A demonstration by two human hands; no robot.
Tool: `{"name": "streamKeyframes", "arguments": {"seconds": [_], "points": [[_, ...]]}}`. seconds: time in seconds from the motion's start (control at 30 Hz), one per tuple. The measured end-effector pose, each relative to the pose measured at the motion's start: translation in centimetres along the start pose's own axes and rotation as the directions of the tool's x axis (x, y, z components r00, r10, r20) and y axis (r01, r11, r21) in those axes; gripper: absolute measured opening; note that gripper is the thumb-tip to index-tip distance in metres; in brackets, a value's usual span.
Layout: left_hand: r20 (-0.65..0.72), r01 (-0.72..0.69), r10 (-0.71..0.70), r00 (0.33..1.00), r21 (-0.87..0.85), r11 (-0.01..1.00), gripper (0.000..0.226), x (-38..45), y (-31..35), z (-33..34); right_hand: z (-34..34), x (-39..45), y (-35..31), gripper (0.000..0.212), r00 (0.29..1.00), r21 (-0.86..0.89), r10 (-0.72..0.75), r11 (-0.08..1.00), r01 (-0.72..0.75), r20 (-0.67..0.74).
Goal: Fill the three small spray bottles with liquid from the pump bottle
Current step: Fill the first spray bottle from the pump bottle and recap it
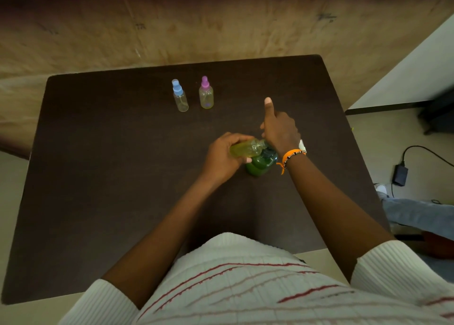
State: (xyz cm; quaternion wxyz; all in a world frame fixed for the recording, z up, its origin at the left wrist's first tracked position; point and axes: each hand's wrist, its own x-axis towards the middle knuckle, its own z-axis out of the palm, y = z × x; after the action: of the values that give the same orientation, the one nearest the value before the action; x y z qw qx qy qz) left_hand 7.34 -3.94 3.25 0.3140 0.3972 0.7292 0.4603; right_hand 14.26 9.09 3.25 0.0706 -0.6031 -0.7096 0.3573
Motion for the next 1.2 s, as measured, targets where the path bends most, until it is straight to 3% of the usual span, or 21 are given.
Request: {"name": "streamKeyframes", "arguments": {"seconds": [0.2,0.5,0.73,1.2], "points": [[0.001,0.037,-0.037,0.999,-0.002,0.999,0.053,0.07,-0.65,0.38,0.01,-0.43,0.0,0.072,0.991,-0.082,-0.09,0.993,0.082,-0.096],[0.004,0.037,-0.037,0.999,-0.043,0.998,0.051,-0.11,-0.42,-0.03,0.01,-0.04,-0.11,0.086,0.997,-0.02,0.001,1.0,0.0,0.073],[0.013,0.046,-0.046,0.999,-0.031,0.998,0.052,0.05,-0.7,0.24,-0.48,-0.38,-0.13,0.072,0.999,-0.043,0.03,0.999,-0.032,-0.043],[0.009,0.061,-0.061,0.998,-0.086,0.994,0.053,0.07,-0.56,0.21,-0.67,-0.24,-0.47,0.072,1.0,-0.106,-0.027,0.994,0.028,0.012]]}}
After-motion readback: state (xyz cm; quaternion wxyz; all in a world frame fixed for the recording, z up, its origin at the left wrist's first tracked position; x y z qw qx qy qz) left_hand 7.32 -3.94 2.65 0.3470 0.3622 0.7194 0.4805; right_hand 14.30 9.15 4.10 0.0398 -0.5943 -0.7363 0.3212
